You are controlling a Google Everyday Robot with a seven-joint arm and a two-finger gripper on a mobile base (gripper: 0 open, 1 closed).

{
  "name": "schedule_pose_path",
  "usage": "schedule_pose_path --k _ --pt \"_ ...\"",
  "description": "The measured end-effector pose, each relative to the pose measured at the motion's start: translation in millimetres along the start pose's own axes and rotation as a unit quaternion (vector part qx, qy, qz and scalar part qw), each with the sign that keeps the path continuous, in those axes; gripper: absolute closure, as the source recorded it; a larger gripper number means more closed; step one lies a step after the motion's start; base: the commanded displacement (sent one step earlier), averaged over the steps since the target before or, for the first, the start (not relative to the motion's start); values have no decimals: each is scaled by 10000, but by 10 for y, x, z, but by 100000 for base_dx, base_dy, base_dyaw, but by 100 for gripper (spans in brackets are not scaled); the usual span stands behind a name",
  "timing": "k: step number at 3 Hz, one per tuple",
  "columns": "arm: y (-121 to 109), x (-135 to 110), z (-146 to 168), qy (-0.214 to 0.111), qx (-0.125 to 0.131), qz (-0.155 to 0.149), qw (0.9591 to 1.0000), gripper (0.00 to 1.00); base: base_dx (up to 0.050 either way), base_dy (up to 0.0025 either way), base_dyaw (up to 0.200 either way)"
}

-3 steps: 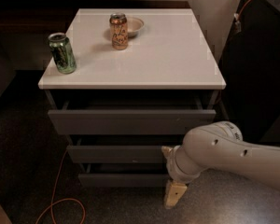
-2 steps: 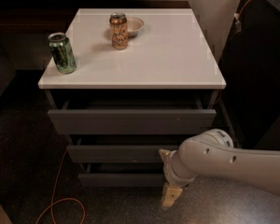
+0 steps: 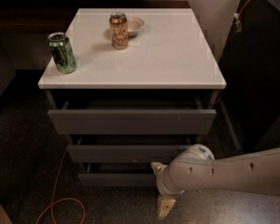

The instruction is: Place orange can into bottom drawer

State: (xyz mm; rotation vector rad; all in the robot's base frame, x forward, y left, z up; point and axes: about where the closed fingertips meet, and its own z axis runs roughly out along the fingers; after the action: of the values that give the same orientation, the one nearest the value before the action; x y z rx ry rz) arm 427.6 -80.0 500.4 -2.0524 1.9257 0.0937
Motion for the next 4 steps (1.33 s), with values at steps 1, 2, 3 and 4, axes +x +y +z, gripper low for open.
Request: schedule_pose_path --k 1,2,3,4 --pt "61 49 273 0 -159 -143 9998 0 0 0 0" --pt "88 66 354 0 -240 -159 9996 0 0 0 0" --pt "94 81 395 0 -336 -108 9994 0 0 0 0" --pt "-36 161 696 -3 -374 -244 9990 0 0 0 0"
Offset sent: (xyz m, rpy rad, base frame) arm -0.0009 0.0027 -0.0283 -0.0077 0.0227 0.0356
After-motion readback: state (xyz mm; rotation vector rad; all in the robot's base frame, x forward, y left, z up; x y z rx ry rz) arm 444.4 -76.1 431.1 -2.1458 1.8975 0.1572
